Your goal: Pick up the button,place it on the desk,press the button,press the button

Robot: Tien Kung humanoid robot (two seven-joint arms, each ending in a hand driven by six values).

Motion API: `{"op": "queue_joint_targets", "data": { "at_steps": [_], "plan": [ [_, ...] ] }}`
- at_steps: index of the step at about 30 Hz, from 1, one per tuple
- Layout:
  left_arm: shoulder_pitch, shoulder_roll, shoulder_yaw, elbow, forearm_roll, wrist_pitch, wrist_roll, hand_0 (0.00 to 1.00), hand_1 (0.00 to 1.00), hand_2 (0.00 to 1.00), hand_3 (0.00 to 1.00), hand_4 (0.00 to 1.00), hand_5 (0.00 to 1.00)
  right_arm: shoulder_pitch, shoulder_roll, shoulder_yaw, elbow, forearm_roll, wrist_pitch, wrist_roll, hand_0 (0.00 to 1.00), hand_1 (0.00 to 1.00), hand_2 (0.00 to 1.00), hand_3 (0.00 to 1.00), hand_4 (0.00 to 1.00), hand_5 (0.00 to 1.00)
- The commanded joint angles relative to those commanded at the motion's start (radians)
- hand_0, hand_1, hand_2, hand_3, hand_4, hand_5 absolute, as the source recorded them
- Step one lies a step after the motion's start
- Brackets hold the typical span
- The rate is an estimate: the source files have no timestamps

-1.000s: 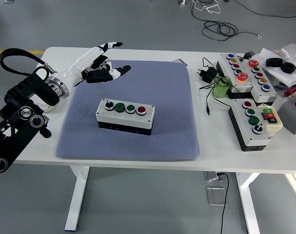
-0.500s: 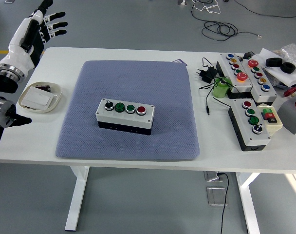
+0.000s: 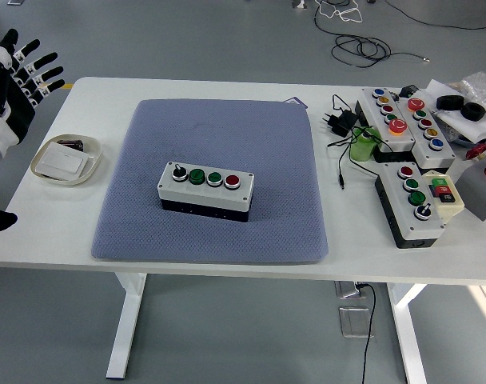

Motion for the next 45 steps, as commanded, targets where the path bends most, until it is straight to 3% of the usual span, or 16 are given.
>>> {"op": "queue_joint_targets", "data": {
  "at_steps": [4,13,19,30,45],
  "plan": [
    [0.035,-0.012,0.065,-0.012,0.029,0.134,-0.098,0.815,0.831,0.870,0.925,0.746,0.998,-0.003,0.001,0.012,0.000,-0.004,-0.001,0.001,0.661,0.538,0.595,0.638,0.403,0.497],
    [0.082,-0.062,0.088,-0.002,-0.011,0.174,-0.179,0.833,0.843,0.887,0.908,0.738,0.998,-0.003,0.003,0.014,0.000,-0.013,-0.009,0.001,0.661,0.537,0.595,0.636,0.402,0.497],
    [0.103,-0.094,0.100,-0.004,-0.044,0.135,-0.166,0.833,0.842,0.885,0.907,0.740,0.998,0.001,0.006,0.032,0.000,-0.043,-0.015,0.001,0.659,0.537,0.594,0.637,0.402,0.497],
    [0.103,-0.094,0.154,-0.002,-0.038,0.092,-0.152,0.833,0.841,0.903,0.894,0.738,0.998,-0.001,0.021,0.134,0.000,-0.134,-0.031,0.009,0.659,0.536,0.594,0.637,0.401,0.498],
    [0.106,-0.102,0.120,-0.006,-0.006,0.099,-0.147,0.825,0.837,0.911,0.901,0.718,0.998,-0.007,0.025,0.123,0.000,-0.163,-0.035,0.019,0.656,0.532,0.589,0.630,0.383,0.498]
  ]
}}
